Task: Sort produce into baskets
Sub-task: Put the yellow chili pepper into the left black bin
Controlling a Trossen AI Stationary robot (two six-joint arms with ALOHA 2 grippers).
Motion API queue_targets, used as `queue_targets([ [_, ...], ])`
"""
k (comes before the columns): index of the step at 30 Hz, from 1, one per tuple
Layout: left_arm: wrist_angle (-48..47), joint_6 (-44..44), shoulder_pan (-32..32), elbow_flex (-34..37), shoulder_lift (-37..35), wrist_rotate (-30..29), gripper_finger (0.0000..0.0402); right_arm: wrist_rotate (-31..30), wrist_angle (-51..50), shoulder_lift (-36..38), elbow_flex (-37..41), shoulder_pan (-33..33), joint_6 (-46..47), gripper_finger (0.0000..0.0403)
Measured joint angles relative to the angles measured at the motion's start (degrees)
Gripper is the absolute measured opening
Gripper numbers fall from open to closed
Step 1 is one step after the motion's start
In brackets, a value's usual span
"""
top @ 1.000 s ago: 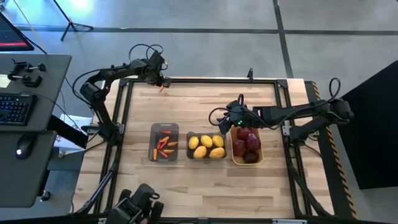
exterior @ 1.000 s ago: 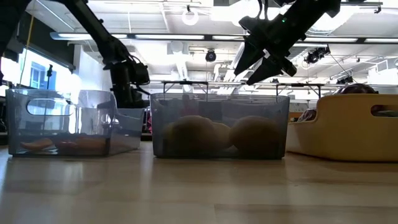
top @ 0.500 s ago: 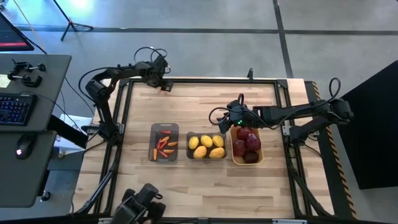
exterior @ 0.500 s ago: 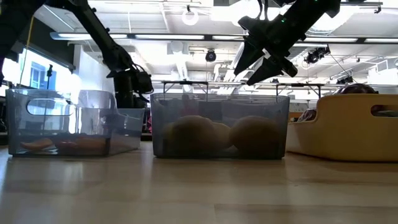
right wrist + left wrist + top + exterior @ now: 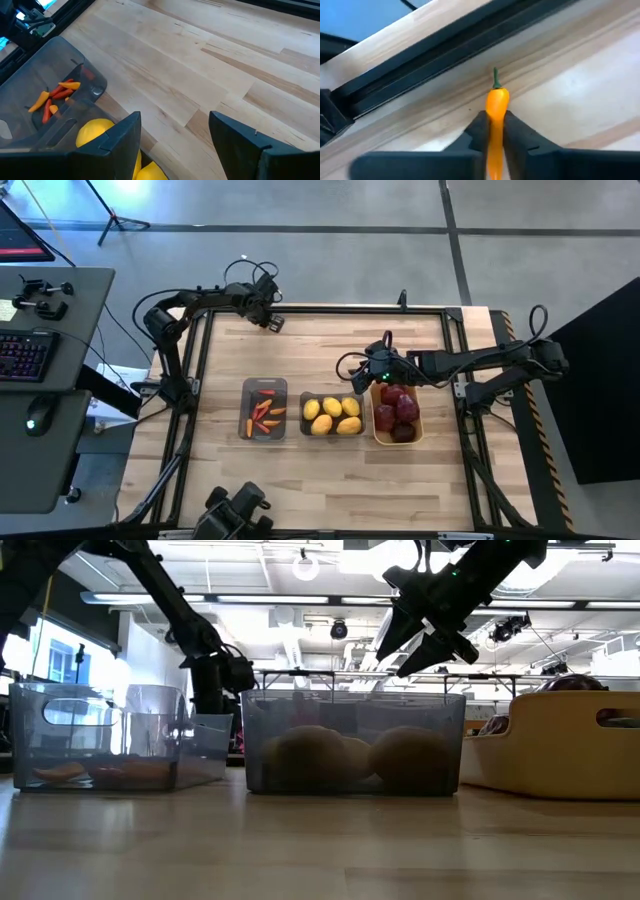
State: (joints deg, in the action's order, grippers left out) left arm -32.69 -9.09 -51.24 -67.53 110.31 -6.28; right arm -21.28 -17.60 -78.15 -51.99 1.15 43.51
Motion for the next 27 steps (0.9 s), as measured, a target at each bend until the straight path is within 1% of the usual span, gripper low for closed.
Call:
queue_targets([
  [1, -0.15, 0.36, 0.11, 0.02, -0.33, 0.23, 0.0018, 0.0, 0.0, 0.0, 0.0, 0.0, 0.0, 0.0222],
  [5, -3.18, 0.38, 0.11, 0.46, -4.2, 1.43, 0.0015, 0.0, 0.0, 0.0, 0.0, -0.04, 0.0, 0.0222],
  [7, -4.64, 0.93, 0.36, 0.31, -8.48, 1.68, 0.0007, -0.02, 0.01, 0.0, 0.0, -0.04, -0.1, 0.0222],
  [9, -5.56, 3.11, 1.09, 1.06, -13.39, 3.26, 0.0005, -0.34, 0.02, 0.0, 0.0, 0.05, -1.07, 0.0222],
  [12, -7.19, 5.71, 4.64, 4.21, -23.25, 8.47, 0.0004, -1.1, -0.05, 0.0, 0.0, 0.41, -1.37, 0.0222],
  [14, -6.88, 5.53, 8.26, 7.72, -31.03, 12.69, 0.0003, -1.18, -0.12, 0.0, 0.0, 0.49, -1.02, 0.0222],
  [17, -6.96, 3.99, 15.64, 14.84, -42.65, 19.0, 0.0003, -1.19, -0.13, 0.0, 0.0, 0.5, -0.53, 0.0222],
  [20, -6.16, -1.77, 24.37, 22.64, -52.81, 22.64, 0.0008, -1.17, -0.14, 0.0, 0.0, 0.48, 1.26, 0.0222],
  [24, -5.4, -13.45, 35.49, 31.39, -61.91, 21.58, 0.0018, -1.12, -0.16, 0.0, 0.0, 0.48, 4.62, 0.0222],
  [27, -1.75, -18.38, 41.58, 34.56, -64.93, 17.69, 0.0033, -0.51, 0.51, 0.0, 0.0, 0.48, 6.52, 0.0222],
])
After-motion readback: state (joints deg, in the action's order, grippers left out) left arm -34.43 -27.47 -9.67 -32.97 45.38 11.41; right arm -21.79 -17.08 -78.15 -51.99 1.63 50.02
